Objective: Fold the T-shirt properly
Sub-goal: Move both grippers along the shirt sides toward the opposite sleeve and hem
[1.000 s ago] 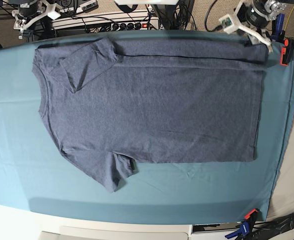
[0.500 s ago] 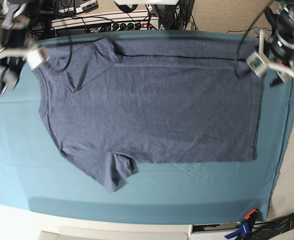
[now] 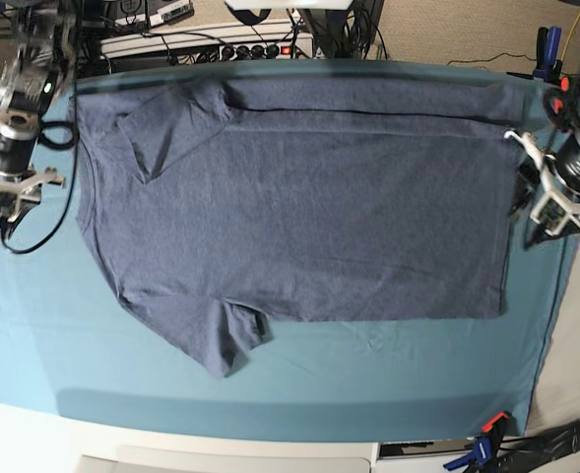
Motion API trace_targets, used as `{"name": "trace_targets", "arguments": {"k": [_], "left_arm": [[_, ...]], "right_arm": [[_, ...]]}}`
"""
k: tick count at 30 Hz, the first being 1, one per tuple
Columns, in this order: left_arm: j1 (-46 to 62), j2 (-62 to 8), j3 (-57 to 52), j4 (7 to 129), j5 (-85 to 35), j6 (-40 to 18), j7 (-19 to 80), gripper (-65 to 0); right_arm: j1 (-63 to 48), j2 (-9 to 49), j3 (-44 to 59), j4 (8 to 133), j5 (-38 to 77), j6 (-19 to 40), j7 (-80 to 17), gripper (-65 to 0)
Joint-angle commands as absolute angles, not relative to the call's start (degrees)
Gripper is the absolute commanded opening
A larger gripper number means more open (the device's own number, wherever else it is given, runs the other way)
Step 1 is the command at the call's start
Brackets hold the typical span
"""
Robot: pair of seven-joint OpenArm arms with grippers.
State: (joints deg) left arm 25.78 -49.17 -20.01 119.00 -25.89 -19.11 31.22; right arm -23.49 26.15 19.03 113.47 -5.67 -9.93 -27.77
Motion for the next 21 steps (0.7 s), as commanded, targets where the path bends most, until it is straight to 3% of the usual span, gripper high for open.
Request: {"name": "trace_targets", "arguments": {"k": [1, 4, 7, 10, 13, 21], "left_arm": [[24.6, -50.3, -20.6, 117.3, -27.9, -19.2, 30.0, -35.0], [22.0, -50.3, -20.6, 111.6, -36.0, -21.6, 32.4, -35.0], [19.4, -50.4, -20.6, 109.2, -42.2, -25.6, 34.2, -36.4], [16.8, -50.4, -20.6, 108.3, -45.3, -25.3, 35.2, -36.9], [14.2, -50.4, -20.0, 106.6, -45.1, -21.6, 35.8, -36.9], [2.8, -50.0, -11.6, 90.6, -48.0, -21.0, 35.8, -36.9]], "right_arm": [[-21.4, 27.2, 19.5, 111.2, -4.2, -9.8, -26.5, -37.6], [-15.3, 27.2, 19.5, 102.5, 2.6, -5.7, -27.0, -37.6], [-8.4, 27.2, 19.6, 95.6, 10.2, 2.5, -30.9, -37.6], [-1.0, 27.2, 19.6, 90.1, 16.6, 9.1, -35.3, -37.6], [6.1, 27.2, 19.6, 84.8, 17.9, 11.8, -37.5, -37.6], [21.3, 27.2, 15.4, 71.0, 18.5, 16.1, -39.3, -37.6]]}}
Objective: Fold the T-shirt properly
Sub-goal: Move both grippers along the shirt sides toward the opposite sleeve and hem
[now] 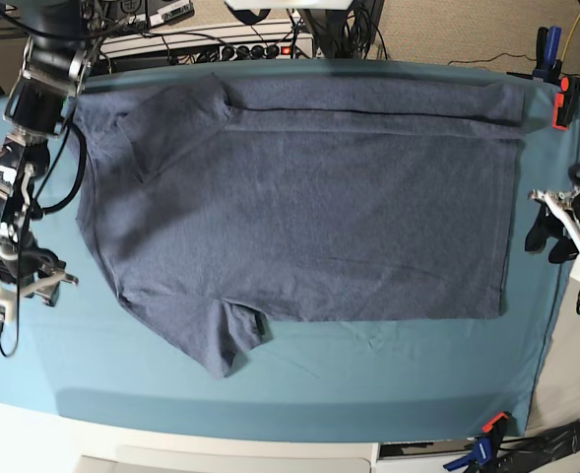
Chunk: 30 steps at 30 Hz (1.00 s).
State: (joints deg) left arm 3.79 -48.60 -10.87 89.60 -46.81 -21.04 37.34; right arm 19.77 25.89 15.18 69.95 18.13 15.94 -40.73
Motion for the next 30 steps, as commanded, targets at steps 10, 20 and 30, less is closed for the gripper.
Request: {"name": "trace_targets", "arguments": {"k": [10, 20, 30], "left_arm": [[-22.9, -42.3, 0.5, 64.4, -50.3, -22.6, 37.9, -36.9], [-45.8, -31.6, 0.7, 27.1, -54.6, -26.5, 39.3, -36.9], [-50.3, -30.2, 0.6, 19.0, -41.3, -24.9, 35.9, -36.9]], "right_arm": [[26.1, 27.1, -2.1, 70.3, 7.6, 14.0, -39.8, -37.6], [26.0, 27.3, -1.8, 70.3, 3.8, 11.7, -39.3, -37.6], [26.0, 27.3, -1.8, 70.4, 2.9, 11.8, -38.0, -37.6]]}}
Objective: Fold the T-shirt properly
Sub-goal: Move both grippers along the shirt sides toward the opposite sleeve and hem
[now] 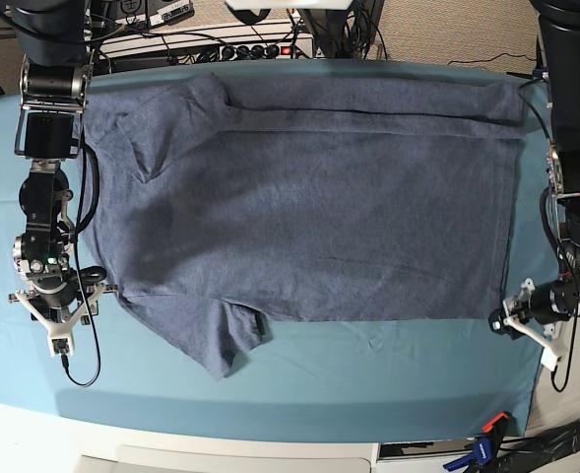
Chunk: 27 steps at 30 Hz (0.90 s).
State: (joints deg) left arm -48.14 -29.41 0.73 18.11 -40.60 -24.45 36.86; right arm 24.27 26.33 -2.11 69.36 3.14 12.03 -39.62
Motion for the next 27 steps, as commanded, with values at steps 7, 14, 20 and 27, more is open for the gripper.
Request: {"name": "trace_targets", "arguments": {"k": [7, 14, 20, 27], "left_arm": [[-49.3, -30.2, 0.6, 18.7, -39.0, -22.9, 36.0, -36.9], [-44.9, -30.2, 0.6, 18.7, -40.6, -23.5, 35.9, -36.9], [-44.7, -30.1, 0.6, 18.7, -44.8, -27.3, 36.0, -37.0], [-45.6, -29.1, 0.6, 18.8, -45.5, -30.3, 35.9, -40.3]], "right_arm": [[26.0, 27.3, -1.8, 70.4, 1.6, 11.8, -37.7, -37.6], [26.0, 27.3, -1.8, 70.4, 1.6, 11.8, -37.3, -37.6], [26.0, 27.3, -1.8, 70.4, 1.7, 11.8, -37.3, -37.6], [25.9, 27.3, -1.8, 70.4, 1.6, 11.8, -37.2, -37.6]]}}
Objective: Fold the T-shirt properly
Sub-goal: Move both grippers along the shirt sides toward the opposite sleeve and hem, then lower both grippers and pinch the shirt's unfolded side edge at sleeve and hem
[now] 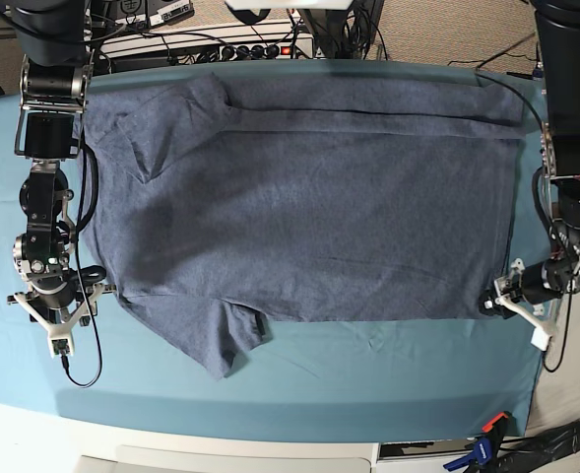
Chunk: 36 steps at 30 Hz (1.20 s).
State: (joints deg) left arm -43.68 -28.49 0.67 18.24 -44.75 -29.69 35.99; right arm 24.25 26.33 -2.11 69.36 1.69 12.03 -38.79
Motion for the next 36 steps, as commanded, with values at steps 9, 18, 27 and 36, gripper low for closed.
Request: {"name": "trace_targets", "arguments": {"k": [9, 18, 27, 36], "left_arm": [[-46.7, -28.6, 0.6, 18.8, -47.4, -33.6, 35.4, -48.6], [-46.7, -28.6, 0.6, 18.8, -47.3, -33.8, 34.5, -65.0], [-46.7, -28.6, 0.6, 18.8, -47.1, -33.8, 34.0, -65.0], [-46.7, -28.8, 0.6, 18.8, -47.2, -34.6, 34.0, -65.0]], "right_arm": [[25.4, 27.3, -1.8, 70.4, 1.6, 11.8, -37.1, -37.6], [25.4, 27.3, -1.8, 70.4, 1.6, 11.8, -37.1, -37.6], [26.6, 27.3, -1.5, 70.4, 1.5, 5.5, -37.1, -37.5], [35.9, 27.1, 0.1, 56.4, 3.7, 8.0, -32.1, -35.8]]}}
